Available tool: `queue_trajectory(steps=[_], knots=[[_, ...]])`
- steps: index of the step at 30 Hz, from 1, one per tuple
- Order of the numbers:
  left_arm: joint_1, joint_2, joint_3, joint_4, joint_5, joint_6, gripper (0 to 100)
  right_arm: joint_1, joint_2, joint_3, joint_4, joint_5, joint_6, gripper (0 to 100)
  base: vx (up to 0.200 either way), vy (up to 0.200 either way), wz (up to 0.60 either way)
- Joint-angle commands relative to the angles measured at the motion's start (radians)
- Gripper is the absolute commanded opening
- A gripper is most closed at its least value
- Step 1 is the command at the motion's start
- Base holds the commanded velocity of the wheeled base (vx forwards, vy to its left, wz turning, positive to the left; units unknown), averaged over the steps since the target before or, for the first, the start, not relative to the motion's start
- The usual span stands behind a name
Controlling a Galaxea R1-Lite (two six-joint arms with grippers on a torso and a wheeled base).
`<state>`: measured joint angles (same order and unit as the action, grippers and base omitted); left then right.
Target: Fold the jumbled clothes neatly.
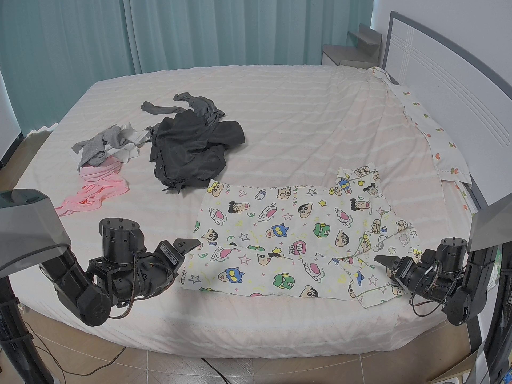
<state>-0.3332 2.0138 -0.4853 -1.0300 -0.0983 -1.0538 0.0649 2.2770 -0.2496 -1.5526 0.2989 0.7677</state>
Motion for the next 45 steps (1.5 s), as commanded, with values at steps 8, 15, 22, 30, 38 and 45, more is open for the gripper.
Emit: queue_trajectory(steps=[8, 15, 22, 30, 38, 45], knots=[[-0.004, -0.012, 0.004, -0.001, 0.0, 0.0, 100, -0.01, -0.146, 0.029, -0.014, -0.003, 0.073, 100, 0.0, 0.0, 0.0], [-0.01, -0.035, 0.019, -0.001, -0.009, 0.003, 100, -0.004, -0.237, 0.062, -0.014, -0.006, 0.068, 100, 0.114, 0.0, 0.0], [-0.027, -0.033, 0.021, -0.002, -0.011, 0.006, 100, -0.008, -0.237, 0.064, -0.014, -0.006, 0.053, 100, 0.2, 0.0, 0.0], [-0.041, -0.032, 0.021, -0.002, 0.0, 0.009, 100, -0.008, -0.237, 0.065, -0.014, -0.006, 0.05, 100, 0.175, 0.0, 0.0], [-0.043, -0.03, 0.019, -0.002, -0.001, 0.009, 100, -0.008, -0.237, 0.065, -0.014, -0.006, 0.048, 100, 0.0, 0.0, 0.0], [-0.046, -0.029, 0.021, -0.002, -0.001, 0.009, 100, -0.007, -0.237, 0.065, -0.014, -0.006, 0.048, 100, 0.0, -0.114, 0.0]])
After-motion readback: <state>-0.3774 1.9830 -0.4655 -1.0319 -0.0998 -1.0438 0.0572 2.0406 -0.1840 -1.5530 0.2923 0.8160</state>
